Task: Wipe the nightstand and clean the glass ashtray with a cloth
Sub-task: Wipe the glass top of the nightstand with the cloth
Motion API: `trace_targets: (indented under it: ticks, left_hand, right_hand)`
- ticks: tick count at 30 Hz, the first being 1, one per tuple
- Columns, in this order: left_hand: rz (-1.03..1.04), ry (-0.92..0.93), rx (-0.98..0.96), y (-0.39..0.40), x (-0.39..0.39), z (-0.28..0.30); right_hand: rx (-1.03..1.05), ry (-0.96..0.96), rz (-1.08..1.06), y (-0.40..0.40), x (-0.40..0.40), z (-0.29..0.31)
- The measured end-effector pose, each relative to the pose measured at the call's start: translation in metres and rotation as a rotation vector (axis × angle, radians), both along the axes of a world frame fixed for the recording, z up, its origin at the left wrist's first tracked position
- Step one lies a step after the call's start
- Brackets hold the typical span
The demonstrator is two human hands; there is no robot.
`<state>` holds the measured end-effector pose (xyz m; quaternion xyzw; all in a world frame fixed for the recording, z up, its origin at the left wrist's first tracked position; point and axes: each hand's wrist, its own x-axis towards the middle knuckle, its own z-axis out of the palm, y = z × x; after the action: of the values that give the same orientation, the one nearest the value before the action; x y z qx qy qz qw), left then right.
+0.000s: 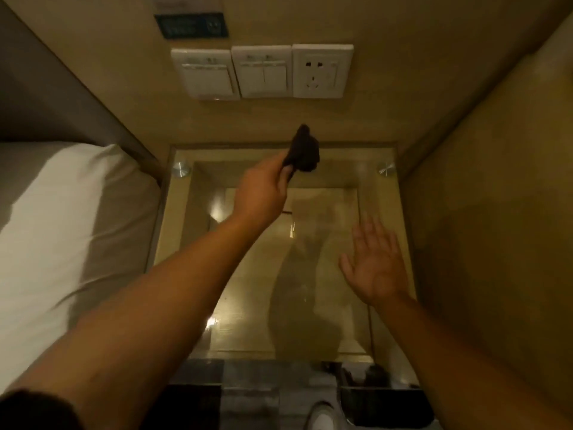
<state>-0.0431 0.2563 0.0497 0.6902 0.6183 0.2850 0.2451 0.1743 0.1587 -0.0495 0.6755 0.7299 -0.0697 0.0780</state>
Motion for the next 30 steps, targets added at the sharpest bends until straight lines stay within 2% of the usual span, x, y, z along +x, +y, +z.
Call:
trace_targets:
  ticks: [4,7,9,11,18,23,30]
  left_hand:
    - [-0.148,0.363,0.105,0.098,0.025,-0.026]
    - [-0.368,0.5,0.036,0.123,0.045,-0.062]
    - [-0.417,0.48,-0.017,0.12,0.053,-0.086]
    - [-0.389,0.449,0.015,0.118,0.053,-0.099]
    - [-0.381,0.415,0.056,0.105,0.051,-0.11]
    - [-0.375,0.412,0.092,0.043,0.046,-0.108]
    - [-0.388,0.373,0.047,-0.086,0.032,-0.095]
  right_hand:
    - [0.048,0.012,0.003,0.001,0.001,-0.002]
    - [0.065,0.012,0.001,0.003,0.0,-0.005]
    - [0.077,0.03,-0.005,0.003,0.001,-0.007]
    - [0.08,0.035,-0.008,0.003,0.001,-0.008]
    - [0.075,0.025,-0.002,0.003,0.001,-0.007]
    - [0.088,0.073,-0.002,0.001,0.001,-0.003]
    - [0.076,0.145,-0.024,0.002,0.002,0.002]
